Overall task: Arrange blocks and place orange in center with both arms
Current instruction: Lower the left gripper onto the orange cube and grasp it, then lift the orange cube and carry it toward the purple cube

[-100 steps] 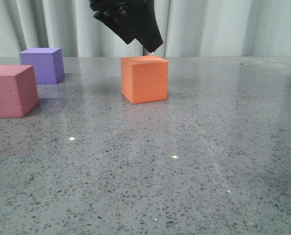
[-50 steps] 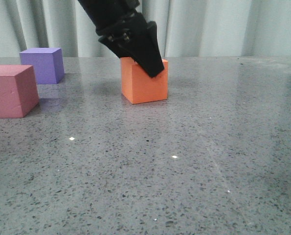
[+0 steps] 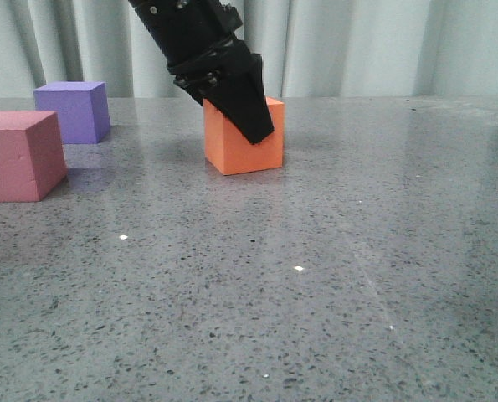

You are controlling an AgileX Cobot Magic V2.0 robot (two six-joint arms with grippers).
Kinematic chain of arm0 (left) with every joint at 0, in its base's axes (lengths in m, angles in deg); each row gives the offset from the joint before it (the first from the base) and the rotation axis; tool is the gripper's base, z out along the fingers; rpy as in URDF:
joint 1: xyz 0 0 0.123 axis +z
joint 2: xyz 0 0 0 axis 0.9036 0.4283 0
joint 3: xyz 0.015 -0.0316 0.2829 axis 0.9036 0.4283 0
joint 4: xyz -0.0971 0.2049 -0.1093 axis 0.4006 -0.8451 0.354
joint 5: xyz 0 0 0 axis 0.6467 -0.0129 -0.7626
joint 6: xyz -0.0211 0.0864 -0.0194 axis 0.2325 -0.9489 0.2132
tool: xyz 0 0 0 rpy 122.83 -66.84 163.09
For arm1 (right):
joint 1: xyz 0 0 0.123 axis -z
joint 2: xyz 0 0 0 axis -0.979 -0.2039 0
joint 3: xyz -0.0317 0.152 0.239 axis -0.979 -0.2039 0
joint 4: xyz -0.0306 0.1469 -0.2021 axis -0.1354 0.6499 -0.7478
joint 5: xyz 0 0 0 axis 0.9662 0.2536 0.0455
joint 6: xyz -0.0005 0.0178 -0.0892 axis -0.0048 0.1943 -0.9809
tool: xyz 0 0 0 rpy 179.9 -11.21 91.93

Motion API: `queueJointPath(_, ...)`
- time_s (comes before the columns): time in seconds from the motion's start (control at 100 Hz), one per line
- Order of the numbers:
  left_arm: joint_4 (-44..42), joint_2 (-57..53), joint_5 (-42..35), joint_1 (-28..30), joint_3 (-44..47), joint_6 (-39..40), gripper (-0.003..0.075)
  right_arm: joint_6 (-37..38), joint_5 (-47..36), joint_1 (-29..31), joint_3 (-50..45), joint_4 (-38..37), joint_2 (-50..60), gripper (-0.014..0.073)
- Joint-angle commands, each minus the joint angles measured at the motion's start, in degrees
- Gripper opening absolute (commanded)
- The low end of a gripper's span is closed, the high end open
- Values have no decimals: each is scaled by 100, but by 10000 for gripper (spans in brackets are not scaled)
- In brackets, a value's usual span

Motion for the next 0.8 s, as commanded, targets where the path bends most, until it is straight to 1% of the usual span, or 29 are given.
queueJointPath(0.0,192,-315,-107,-62,-186,34,347,-63,-349,1,143,0,39,598)
queueJointPath(0.17,192,-315,-107,-62,-186,34,211,-63,-349,1,143,0,39,598)
queueJointPath(0.31,192,-304,-165,-62,-186,34,136,-63,-349,1,143,0,39,598)
queueJointPath(0.41,220,-291,-257,-62,-186,34,98,-63,-373,1,143,0,39,598)
queueJointPath(0.48,232,-291,-228,-62,-186,34,80,-63,-423,1,143,0,39,598)
queueJointPath(0.59,232,-291,-96,-62,-311,109,72,-63,-500,1,143,0,39,598)
queueJointPath(0.68,49,-291,-84,-51,-525,624,73,-63,-519,1,143,0,39,598)
queueJointPath(0.74,-203,-329,-84,-51,-734,923,73,-63,-519,1,143,0,39,598)
queueJointPath(0.79,-423,-372,-95,-51,-919,1324,72,-63,-519,1,143,0,39,598)
